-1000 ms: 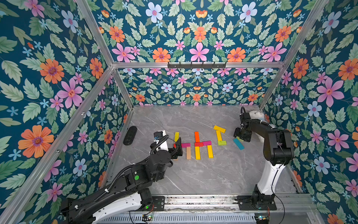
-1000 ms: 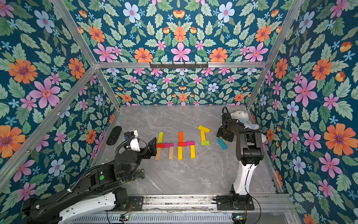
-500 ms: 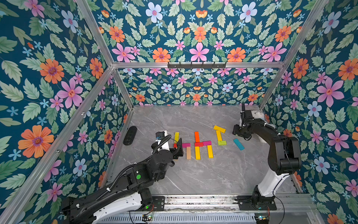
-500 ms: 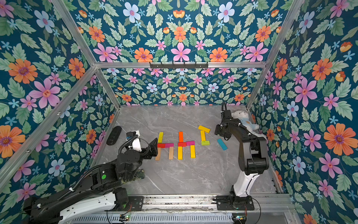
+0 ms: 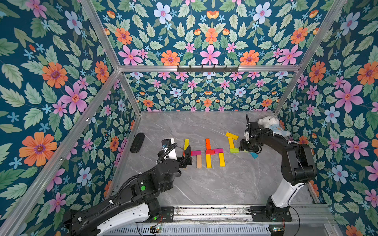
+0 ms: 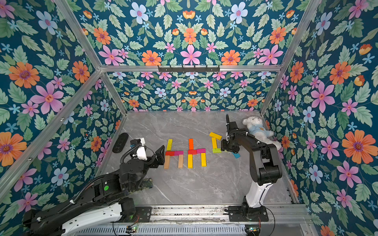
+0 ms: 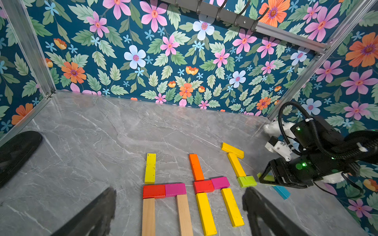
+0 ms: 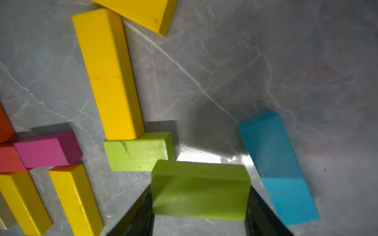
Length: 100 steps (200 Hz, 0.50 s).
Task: Assemble the letter h with building blocks
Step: Assemble the building block at the center of the board.
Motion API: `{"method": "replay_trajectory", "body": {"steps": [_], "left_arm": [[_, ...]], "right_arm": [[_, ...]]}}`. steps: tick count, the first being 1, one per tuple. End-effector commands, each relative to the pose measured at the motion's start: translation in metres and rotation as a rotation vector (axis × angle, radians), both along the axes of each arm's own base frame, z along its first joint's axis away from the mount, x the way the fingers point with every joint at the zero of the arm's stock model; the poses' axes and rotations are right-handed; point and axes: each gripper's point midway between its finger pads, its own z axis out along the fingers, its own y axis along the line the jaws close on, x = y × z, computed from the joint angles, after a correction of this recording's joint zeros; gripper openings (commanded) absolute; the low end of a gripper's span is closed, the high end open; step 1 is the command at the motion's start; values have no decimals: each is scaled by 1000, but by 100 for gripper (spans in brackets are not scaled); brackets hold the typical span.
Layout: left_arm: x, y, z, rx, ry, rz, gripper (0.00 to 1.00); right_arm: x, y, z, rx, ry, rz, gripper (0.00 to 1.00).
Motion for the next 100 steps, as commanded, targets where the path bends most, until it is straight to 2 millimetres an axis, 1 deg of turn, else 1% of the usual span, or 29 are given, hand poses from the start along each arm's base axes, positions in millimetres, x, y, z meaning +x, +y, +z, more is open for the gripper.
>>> {"method": "replay_trajectory", "body": {"steps": [1, 25, 42, 56, 63, 72, 100], "left_arm": [[0, 0, 6, -17, -19, -1, 99], [0, 1, 6, -17, -19, -1, 99], [-1, 3, 7, -24, -22, 2, 99], [-2, 5, 7, -28, -24, 3, 99], [-1, 6, 7, -29, -26, 7, 99], [-1, 7, 7, -29, -26, 9, 99], [-1, 6, 6, -25, -27, 12, 99]], "right_arm": [[-7, -3, -9, -15, 50, 9, 49], [-7, -11, -19, -38, 82, -9, 49], [-5, -27, -24, -83, 98, -32, 49], [-3, -40, -24, -115, 94, -49, 49], [-1, -44, -23, -127, 85, -44, 50], [2, -45, -21, -137, 63, -21, 50], [6, -37, -19, -105, 16, 38, 52]]}}
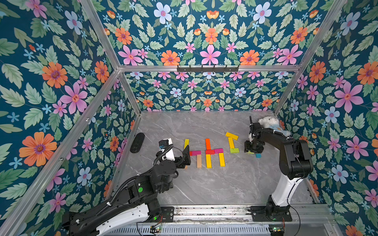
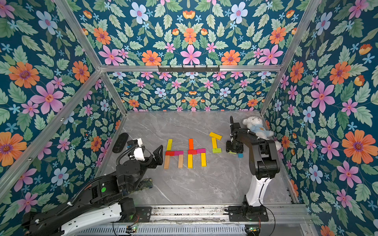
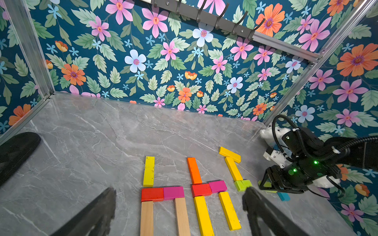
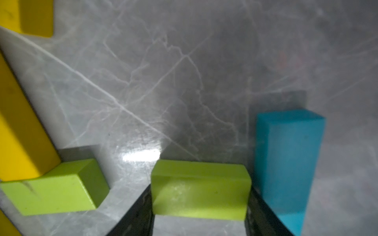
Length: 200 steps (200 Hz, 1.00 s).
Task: Assemble the letter h with building blocks
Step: Assemble the building block at the center of the board.
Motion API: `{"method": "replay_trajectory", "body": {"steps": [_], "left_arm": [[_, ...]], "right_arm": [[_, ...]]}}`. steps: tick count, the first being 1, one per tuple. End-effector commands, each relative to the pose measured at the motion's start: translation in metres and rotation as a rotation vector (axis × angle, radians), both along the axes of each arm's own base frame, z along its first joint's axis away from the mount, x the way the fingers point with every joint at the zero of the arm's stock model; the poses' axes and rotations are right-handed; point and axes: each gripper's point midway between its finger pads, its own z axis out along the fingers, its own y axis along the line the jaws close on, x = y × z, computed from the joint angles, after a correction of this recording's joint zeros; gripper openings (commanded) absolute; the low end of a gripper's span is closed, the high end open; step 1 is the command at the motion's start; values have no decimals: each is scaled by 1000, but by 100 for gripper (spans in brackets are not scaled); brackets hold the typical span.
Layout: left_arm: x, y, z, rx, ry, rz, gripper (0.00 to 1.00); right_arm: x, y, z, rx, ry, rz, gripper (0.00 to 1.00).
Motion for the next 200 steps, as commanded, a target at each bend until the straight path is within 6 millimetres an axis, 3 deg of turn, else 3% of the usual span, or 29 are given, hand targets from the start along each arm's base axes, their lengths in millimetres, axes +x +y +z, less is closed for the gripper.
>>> {"method": "replay_trajectory", "body": {"steps": [1, 46, 67, 100, 150, 200], "left_arm": [[1, 1, 3, 2, -12, 11, 99], [2, 1, 3, 9, -13, 13, 99], [1, 1, 2, 10, -12, 11, 99], [2, 0, 2, 12, -11, 10, 99], [2, -4, -1, 16, -2, -1, 99], [1, -2, 0, 10, -5, 3, 99]], "right_arm": [[3, 2, 3, -1, -36, 72, 53], [6, 8, -1, 19, -37, 112, 61], [6, 9, -2, 7, -34, 114, 74], [9, 9, 2, 13, -56, 88, 81], [14, 12, 26, 122, -153, -8, 76], [4, 5, 15, 161, -118, -42, 62]]}}
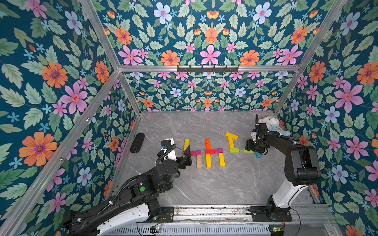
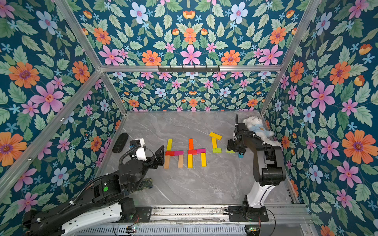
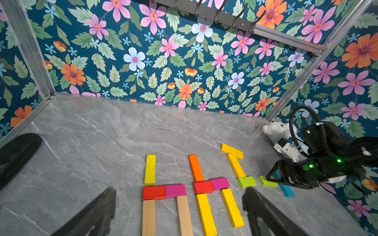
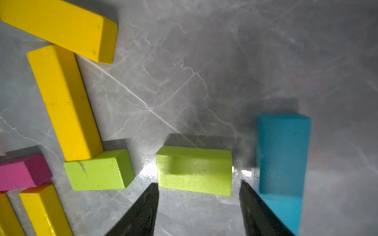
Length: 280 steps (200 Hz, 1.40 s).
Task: Assemble the letter h with building blocks
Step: Assemble the building block at the center of the board.
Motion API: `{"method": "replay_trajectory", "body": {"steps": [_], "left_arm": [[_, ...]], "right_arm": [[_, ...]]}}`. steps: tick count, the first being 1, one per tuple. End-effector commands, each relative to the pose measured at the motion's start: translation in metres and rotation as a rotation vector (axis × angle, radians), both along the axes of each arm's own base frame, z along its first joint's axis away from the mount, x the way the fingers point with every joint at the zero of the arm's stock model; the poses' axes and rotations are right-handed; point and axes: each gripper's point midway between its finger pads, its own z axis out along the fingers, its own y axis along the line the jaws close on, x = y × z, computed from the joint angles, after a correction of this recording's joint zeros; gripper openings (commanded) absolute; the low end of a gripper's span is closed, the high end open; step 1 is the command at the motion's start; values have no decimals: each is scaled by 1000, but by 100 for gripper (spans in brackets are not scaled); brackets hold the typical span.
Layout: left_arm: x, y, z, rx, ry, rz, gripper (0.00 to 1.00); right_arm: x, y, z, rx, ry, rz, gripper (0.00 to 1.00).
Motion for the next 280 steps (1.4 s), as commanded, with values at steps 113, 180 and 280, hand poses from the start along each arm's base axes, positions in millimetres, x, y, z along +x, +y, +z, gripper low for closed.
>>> {"method": "replay_trajectory", "body": {"steps": [113, 180, 280], "left_arm": [[0, 2, 7, -15, -11, 6, 99], [1, 2, 6, -2, -11, 11, 99], [-1, 7, 7, -13, -17, 16, 99]], "right_arm": [[0, 10, -19, 86, 61, 57, 48], [-1, 16, -22, 75, 76, 92, 48], [-11, 19, -26, 55, 110, 121, 47]]}}
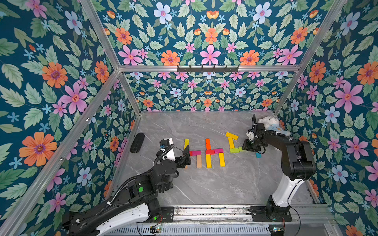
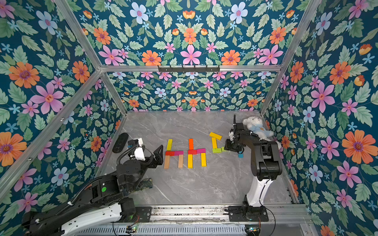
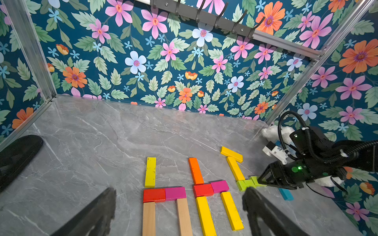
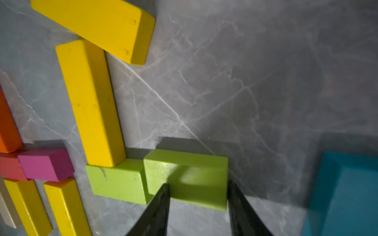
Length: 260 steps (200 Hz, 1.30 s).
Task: Assemble the letter h with building blocks
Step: Assemble the building block at the center of the board.
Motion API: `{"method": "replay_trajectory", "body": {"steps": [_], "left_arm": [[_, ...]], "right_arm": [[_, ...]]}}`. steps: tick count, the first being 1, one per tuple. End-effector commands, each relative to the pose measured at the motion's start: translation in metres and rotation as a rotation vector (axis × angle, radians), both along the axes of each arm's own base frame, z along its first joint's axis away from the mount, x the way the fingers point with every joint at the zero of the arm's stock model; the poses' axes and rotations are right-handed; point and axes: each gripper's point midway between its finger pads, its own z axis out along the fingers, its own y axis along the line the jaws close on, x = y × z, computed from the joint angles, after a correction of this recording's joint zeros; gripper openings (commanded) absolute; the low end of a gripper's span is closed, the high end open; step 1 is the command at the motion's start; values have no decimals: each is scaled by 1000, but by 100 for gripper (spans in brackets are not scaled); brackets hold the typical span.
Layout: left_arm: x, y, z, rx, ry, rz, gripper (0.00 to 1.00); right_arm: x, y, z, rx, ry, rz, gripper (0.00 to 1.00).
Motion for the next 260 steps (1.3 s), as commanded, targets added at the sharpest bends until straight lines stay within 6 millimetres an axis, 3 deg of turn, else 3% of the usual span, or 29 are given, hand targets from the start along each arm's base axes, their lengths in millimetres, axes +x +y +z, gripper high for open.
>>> {"method": "replay_trajectory", "body": {"steps": [1, 61, 120, 164, 186, 218, 236, 260], "left_arm": [[0, 3, 1, -1, -5, 14, 99], [-1, 7, 2, -12, -9, 17, 99], [-1, 5, 1, -11, -6, 13, 99], [0, 2, 0, -9, -5, 8, 99], [0, -1, 1, -14, -5, 1, 99], [1, -3, 2, -13, -3, -2, 99], [1, -3, 1, -10, 0, 2, 99], [1, -2, 0, -12, 2, 6, 99]], "right_arm": [[-23, -2, -10, -38, 89, 35, 47], [-30, -4, -12, -66, 116, 47, 45], [-23, -1, -3, -46, 71, 34, 50], [-11, 1, 18, -24, -7, 1, 64], [0, 3, 34, -2, -60, -34, 66], [15, -11, 42, -62, -69, -129, 54], [13, -20, 36, -103, -23, -197, 46], [8, -19, 26, -58, -24, -279, 45]]}}
